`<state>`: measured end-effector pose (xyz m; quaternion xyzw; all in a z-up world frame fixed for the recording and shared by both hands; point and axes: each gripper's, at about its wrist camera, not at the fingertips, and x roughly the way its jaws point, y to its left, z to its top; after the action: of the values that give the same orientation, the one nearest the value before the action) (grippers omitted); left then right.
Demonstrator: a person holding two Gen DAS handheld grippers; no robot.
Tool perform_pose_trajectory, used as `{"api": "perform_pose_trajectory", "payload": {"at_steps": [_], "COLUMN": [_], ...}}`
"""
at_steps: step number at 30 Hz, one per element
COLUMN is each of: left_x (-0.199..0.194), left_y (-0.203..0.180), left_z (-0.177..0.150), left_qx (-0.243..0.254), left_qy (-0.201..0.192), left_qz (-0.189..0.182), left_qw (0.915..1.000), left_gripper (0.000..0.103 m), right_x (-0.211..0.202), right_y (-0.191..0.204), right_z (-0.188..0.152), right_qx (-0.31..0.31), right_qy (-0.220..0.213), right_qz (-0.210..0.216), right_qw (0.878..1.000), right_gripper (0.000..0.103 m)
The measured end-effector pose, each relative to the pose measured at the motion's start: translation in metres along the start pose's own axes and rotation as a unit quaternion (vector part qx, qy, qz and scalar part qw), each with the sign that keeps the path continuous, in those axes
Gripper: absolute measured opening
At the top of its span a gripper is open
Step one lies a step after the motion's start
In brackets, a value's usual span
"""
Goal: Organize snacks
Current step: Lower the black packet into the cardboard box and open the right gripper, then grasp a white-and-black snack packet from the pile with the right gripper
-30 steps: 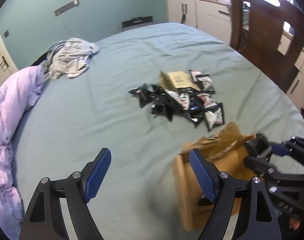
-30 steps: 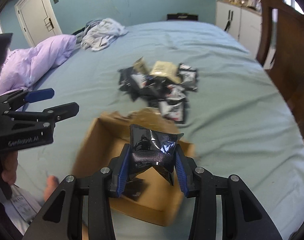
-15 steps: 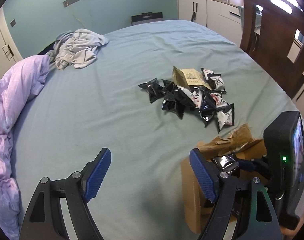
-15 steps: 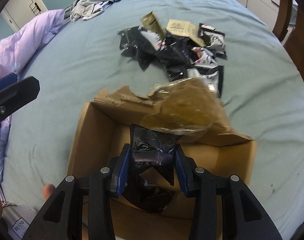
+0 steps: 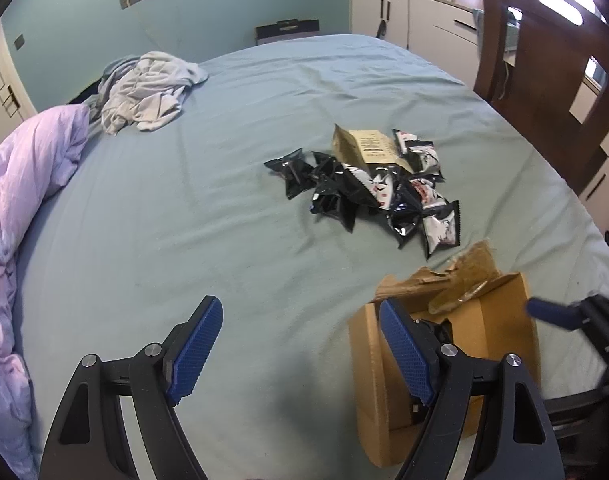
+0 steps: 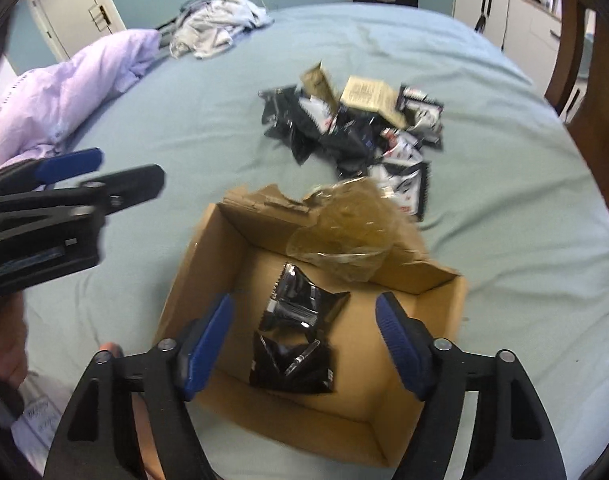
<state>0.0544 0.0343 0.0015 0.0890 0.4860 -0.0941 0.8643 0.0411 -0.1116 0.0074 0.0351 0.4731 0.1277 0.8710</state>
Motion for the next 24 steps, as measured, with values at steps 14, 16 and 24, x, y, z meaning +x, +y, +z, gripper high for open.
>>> {"api": "perform_pose_trajectory", "payload": {"at_steps": [14,16,24], "left_x": [0.005,0.008,0.016], "left_y": [-0.036,-0.038,-0.045], "left_z": [-0.003,-0.003,0.001], "left_qx": [0.062,0.064,0.069], "left_qy": [-0.008,-0.005,0.004], "left_qz": [0.021,0.027,0.032], "left_qw": [0.9978,0.9976,0.9971], "left_gripper": [0.086,0.086,0.086], "right_x": [-0.079,-0.076,-0.045], "right_y": [-0.059,-0.069,-0.076], "right_z": [-0.05,-0.058,-0.046], "right_qx": [0.004,0.031,0.08], "right_qy": [-0.086,-0.094,-0.078], "right_qz": [-0.114,-0.134,-0.111], "right_qw": [0.99,0.986,0.988], "right_gripper": [0.074,0.074,0.074]}}
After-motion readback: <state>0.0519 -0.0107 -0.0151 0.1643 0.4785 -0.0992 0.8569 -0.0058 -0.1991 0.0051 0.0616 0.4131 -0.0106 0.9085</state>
